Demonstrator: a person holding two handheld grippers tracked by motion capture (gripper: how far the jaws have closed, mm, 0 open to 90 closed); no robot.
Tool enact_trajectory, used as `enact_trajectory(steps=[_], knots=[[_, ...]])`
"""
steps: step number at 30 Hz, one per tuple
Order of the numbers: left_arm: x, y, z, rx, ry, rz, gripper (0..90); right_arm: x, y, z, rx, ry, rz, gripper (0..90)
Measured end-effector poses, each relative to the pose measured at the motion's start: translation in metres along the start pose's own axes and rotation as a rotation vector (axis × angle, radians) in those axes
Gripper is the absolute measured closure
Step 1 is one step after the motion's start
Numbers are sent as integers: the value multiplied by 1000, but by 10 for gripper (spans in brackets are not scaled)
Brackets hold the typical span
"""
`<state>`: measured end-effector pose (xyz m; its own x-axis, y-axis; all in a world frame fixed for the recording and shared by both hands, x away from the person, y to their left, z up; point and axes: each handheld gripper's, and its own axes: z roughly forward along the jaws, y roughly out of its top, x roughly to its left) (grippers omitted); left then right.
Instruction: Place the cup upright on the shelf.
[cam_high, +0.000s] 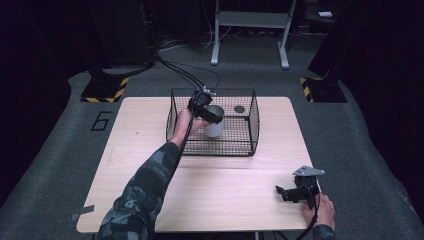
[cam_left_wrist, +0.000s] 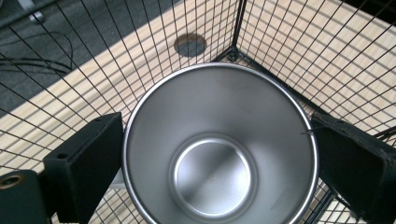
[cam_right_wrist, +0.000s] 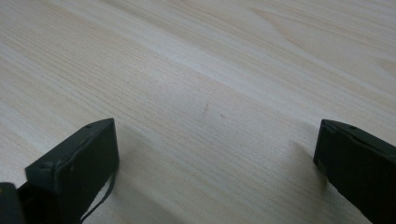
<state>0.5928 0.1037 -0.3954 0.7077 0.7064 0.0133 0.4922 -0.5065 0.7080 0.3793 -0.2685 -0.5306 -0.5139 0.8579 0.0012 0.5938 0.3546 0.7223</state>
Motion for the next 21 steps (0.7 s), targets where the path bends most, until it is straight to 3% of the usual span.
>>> enact_trajectory(steps=[7,15,21], knots=[[-1,-5,8,46,9,16,61,0,0,0,-1,2,5,0],[-2,-8,13,62,18,6,61,1,0,0,-3,7,13,0],[-2,-10,15,88,16,23,61,1,0,0,-3,6,11,0]])
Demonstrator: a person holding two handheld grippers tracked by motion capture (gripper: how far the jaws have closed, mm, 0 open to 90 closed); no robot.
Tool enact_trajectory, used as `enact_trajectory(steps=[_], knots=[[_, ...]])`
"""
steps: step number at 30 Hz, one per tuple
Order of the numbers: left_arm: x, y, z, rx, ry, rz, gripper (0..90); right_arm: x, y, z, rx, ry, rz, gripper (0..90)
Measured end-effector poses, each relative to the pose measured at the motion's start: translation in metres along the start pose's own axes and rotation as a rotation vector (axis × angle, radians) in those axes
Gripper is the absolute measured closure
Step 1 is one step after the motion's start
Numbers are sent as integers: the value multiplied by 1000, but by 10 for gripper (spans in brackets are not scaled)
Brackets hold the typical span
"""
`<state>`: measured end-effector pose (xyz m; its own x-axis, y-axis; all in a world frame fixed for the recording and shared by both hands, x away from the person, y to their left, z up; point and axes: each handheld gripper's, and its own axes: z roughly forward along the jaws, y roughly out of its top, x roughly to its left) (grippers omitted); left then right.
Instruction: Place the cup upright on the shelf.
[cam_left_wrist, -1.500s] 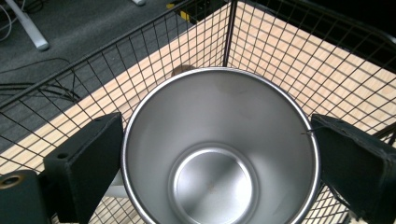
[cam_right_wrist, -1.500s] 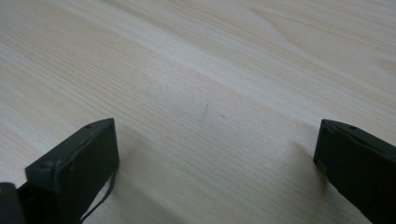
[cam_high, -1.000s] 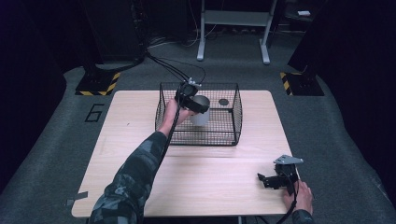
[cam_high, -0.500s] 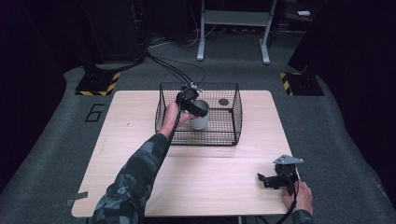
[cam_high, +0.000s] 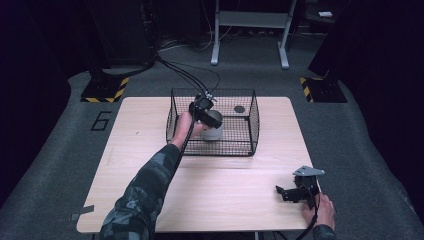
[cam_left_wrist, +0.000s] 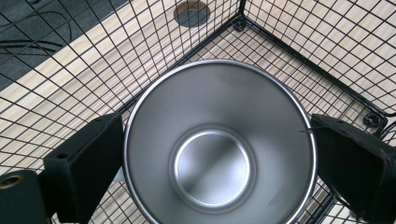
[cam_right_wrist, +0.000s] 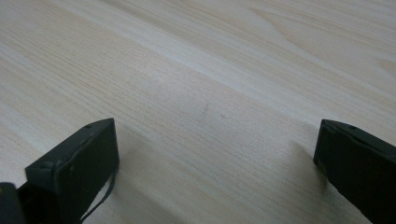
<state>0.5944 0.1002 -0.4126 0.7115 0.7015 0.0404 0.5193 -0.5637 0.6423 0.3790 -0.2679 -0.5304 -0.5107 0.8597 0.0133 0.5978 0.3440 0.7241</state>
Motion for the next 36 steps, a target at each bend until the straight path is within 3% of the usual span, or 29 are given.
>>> enact_trajectory(steps=[1,18,36], knots=[[-1,-1,2,-10,2,-14,61,0,0,0,0,0,0,0],[-4,-4,2,-15,16,12,59,0,0,0,7,4,-1,0],[1,-8,1,-55,-4,-23,49,0,0,-1,11,5,-2,0]])
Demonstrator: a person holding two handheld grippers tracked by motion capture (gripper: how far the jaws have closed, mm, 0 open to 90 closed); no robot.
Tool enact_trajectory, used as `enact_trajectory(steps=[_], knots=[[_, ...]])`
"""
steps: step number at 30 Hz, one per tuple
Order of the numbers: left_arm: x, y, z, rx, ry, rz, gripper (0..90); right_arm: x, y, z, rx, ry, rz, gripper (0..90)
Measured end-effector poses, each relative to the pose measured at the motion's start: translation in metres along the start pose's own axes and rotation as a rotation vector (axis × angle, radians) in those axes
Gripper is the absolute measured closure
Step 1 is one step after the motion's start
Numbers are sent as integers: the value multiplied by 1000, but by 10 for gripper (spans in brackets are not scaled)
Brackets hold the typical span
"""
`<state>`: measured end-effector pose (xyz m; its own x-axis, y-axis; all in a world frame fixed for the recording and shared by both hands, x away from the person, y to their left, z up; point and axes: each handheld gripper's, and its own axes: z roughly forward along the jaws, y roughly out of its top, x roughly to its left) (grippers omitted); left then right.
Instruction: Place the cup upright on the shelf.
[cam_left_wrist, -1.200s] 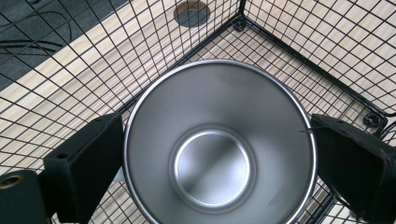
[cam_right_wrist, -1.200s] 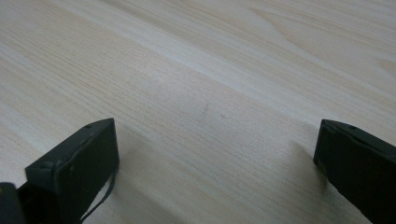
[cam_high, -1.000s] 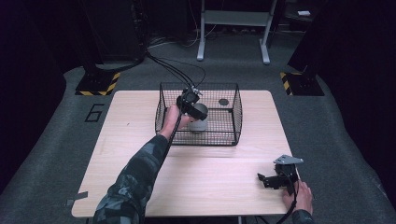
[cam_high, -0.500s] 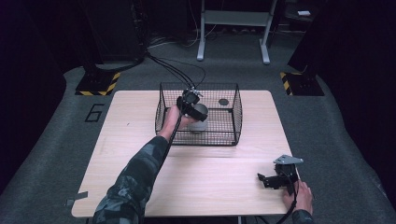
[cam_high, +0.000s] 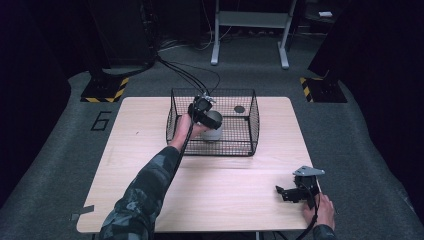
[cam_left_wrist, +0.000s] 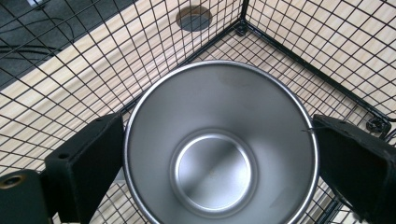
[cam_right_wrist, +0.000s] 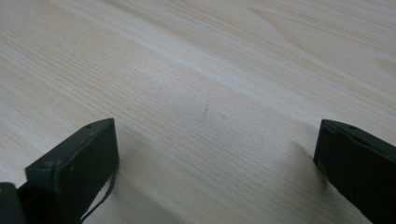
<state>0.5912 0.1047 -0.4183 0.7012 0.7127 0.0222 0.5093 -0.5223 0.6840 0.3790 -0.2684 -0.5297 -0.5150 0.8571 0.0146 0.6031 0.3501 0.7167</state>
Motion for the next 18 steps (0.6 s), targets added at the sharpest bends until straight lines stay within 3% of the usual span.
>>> enact_trajectory(steps=[3,8,18], knots=[[2,0,-5,-20,4,-19,4,0,0,0,-3,-1,2,0],[2,1,-17,-41,-4,-22,1,-1,0,0,2,-4,-15,0],[-10,-7,-60,-114,-34,16,1,-1,0,0,0,-5,-13,0]])
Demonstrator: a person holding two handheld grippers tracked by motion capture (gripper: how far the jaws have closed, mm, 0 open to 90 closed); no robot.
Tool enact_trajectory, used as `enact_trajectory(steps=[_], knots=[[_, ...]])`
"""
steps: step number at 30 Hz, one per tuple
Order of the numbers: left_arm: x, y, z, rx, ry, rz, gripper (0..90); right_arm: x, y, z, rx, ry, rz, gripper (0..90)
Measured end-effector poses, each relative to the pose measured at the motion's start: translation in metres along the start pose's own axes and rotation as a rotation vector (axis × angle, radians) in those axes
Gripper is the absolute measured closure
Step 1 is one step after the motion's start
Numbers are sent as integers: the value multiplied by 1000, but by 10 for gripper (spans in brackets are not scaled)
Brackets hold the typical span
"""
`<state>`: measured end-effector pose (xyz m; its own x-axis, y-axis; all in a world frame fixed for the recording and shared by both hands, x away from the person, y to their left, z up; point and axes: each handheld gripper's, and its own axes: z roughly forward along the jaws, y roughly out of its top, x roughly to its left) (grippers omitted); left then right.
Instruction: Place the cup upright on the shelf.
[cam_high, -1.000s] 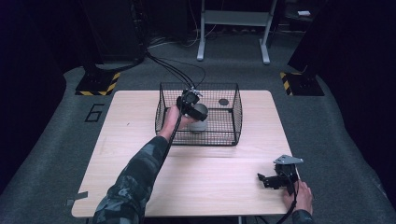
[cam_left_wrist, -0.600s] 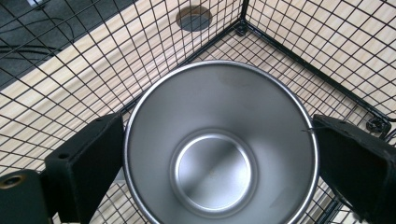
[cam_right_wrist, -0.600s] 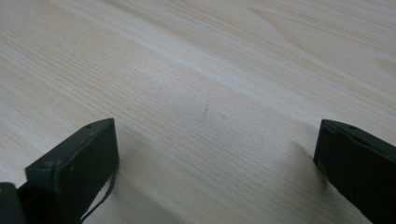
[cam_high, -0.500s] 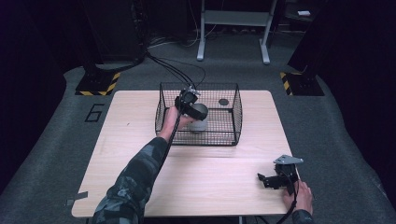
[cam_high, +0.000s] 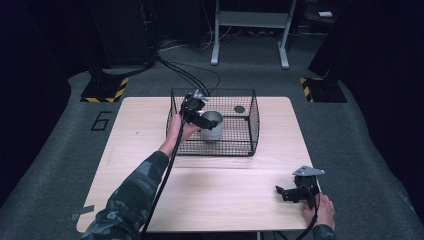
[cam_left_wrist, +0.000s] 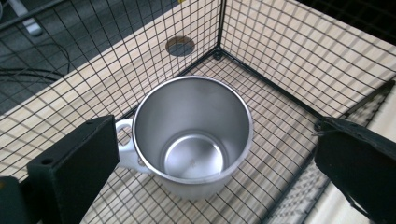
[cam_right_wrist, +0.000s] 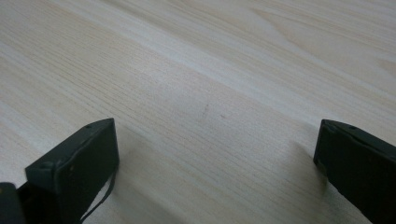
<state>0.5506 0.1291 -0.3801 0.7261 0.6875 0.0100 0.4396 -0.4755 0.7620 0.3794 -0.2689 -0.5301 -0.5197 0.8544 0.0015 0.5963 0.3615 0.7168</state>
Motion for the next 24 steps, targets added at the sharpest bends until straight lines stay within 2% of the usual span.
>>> enact_trajectory(steps=[5,6,7,13,18,22,24], knots=[[-10,-5,-24,-28,-13,22,2,0,0,0,0,0,1,0],[-16,-8,-38,-48,-13,36,2,0,0,0,-2,-1,3,0],[-16,-8,-38,-48,-13,36,2,0,0,0,-2,-1,3,0],[-27,-18,-64,-71,-10,58,2,0,0,0,-6,-4,4,0],[-34,-35,-86,-86,-6,66,2,0,0,0,-6,-4,4,0],[-38,-56,-100,-83,1,71,2,1,0,0,-7,-4,6,0],[-40,-70,-107,-92,9,60,2,1,0,0,-6,-4,4,0]])
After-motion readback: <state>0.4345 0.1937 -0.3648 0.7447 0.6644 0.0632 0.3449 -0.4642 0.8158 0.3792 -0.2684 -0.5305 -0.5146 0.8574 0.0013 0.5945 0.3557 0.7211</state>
